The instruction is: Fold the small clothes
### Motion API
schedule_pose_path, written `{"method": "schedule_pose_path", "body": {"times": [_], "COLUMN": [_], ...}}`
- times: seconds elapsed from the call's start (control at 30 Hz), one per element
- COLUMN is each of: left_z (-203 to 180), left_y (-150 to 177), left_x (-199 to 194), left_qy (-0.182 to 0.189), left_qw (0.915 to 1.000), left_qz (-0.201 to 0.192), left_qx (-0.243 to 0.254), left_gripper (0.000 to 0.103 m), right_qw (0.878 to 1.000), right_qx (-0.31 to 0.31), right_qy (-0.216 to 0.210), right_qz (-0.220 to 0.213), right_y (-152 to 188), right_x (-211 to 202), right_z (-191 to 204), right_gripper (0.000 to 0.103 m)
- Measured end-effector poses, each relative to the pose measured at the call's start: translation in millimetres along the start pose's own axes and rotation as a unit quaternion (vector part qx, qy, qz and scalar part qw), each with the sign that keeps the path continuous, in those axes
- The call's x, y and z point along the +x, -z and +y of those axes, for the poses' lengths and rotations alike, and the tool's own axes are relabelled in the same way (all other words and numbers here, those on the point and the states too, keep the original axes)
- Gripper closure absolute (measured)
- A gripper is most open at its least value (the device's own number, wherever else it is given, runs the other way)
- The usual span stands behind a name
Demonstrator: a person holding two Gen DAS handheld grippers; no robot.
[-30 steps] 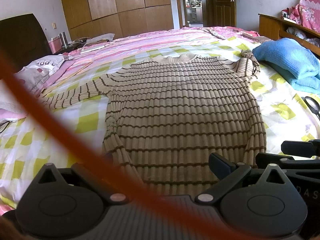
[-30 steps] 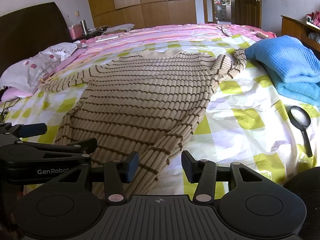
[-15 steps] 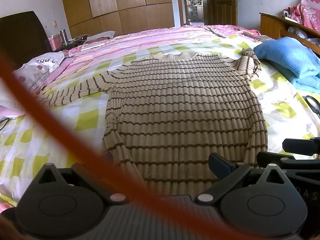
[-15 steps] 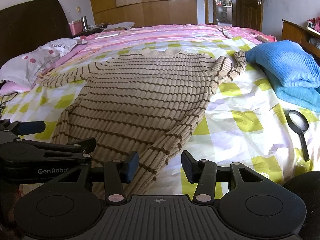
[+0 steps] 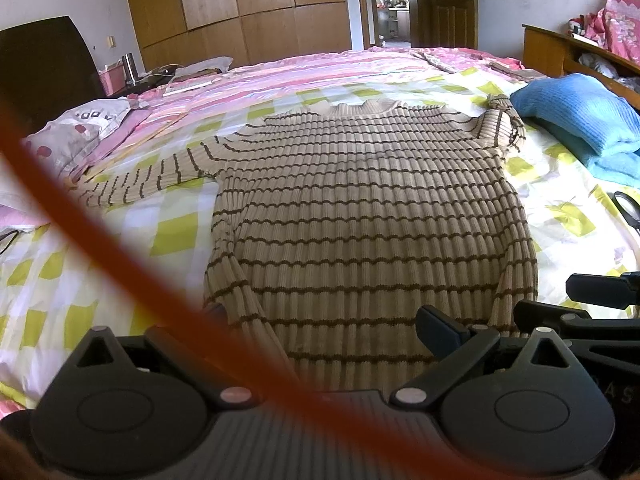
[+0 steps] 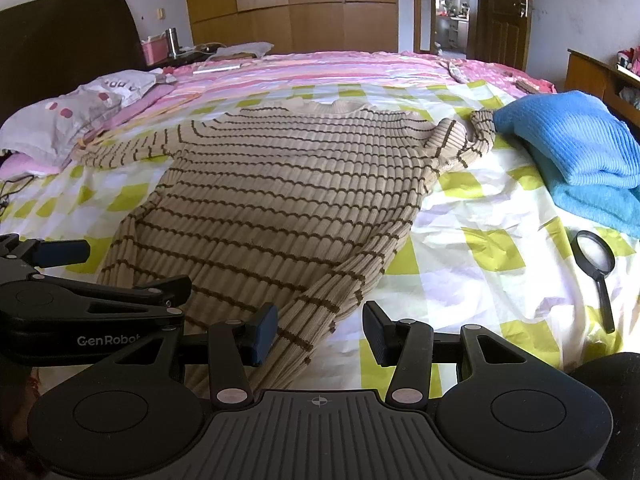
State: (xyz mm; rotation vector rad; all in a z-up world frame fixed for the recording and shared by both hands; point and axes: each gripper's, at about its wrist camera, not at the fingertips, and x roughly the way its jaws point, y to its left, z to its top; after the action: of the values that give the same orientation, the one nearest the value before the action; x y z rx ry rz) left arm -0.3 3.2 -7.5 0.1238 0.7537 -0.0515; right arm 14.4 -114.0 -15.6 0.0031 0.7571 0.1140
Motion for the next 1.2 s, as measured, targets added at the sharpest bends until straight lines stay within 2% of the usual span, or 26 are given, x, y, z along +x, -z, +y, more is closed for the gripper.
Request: {"method": "schedule_pose_path", "body": {"times": [1.2], "left_z": [0.6], "left_y": [1.6], "left_x": [2.6], "left_qy": [-0.001], "left_qw": [1.0], "left_qz": [0.004], "left_qx": [-0.004], "left_gripper": [0.001], "right_qw": [1.0], "right_qx": [-0.01], "right_qy": [0.003], "right_qz": [-0.003], "right_y": [-1.1], "right_x": [1.6], "right_z": [1.7], "right_gripper": [0.056]}}
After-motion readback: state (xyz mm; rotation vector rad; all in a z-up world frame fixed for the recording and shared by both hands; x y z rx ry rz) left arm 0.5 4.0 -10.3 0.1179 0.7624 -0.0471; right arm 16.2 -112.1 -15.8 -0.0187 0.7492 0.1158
